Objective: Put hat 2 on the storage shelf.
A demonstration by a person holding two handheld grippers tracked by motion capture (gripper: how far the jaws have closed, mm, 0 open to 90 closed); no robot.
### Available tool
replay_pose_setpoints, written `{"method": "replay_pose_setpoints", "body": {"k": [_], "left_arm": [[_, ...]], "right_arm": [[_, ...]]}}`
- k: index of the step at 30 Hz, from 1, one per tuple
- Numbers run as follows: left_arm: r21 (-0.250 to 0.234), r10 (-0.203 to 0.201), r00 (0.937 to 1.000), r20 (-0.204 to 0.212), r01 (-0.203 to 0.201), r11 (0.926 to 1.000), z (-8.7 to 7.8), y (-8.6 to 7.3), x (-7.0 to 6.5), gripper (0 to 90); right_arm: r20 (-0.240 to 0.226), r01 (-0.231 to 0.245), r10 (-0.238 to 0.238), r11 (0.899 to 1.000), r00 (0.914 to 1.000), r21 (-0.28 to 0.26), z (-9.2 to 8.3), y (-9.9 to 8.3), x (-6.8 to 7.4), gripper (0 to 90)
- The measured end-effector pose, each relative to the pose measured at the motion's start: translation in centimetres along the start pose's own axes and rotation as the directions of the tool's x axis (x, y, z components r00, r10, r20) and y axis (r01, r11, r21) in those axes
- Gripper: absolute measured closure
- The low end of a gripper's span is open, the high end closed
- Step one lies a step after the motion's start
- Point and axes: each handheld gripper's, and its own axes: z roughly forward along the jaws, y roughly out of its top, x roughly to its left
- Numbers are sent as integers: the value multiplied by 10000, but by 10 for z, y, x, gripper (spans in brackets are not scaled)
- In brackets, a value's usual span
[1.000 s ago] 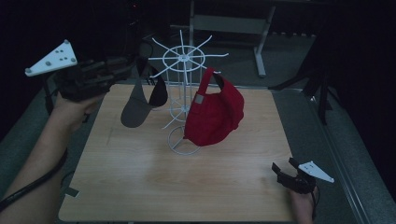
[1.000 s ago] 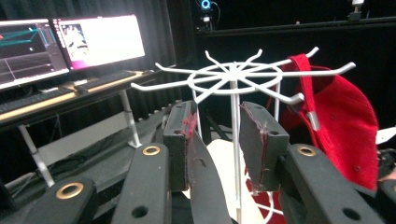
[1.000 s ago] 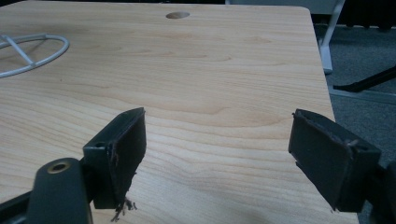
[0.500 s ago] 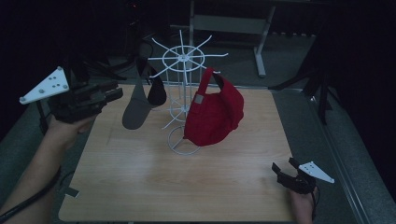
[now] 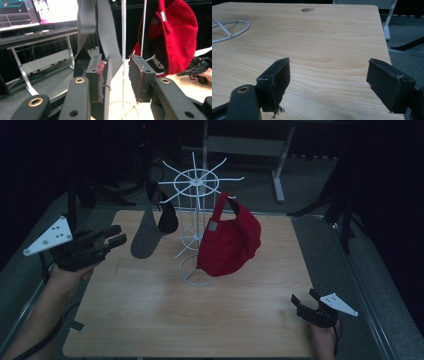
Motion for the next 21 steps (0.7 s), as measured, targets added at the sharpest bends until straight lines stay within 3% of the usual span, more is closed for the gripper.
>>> {"method": "replay_pose_setpoints", "body": {"k": [10, 16, 21], "left_arm": [[235, -446, 9989, 107, 444, 9987, -1, -40, -2, 630], [358, -301, 9995, -50, 303, 9989, -1, -56, -5, 608], [600, -493, 9988, 66, 488, 9970, -2, -78, -9, 607]], "right_arm": [[4, 10, -10, 10000, 10000, 2, 0, 0, 0, 188], [10, 15, -15, 10000, 10000, 16, 0, 0, 0, 188], [2, 2, -2, 10000, 10000, -1, 0, 0, 0, 188]]}}
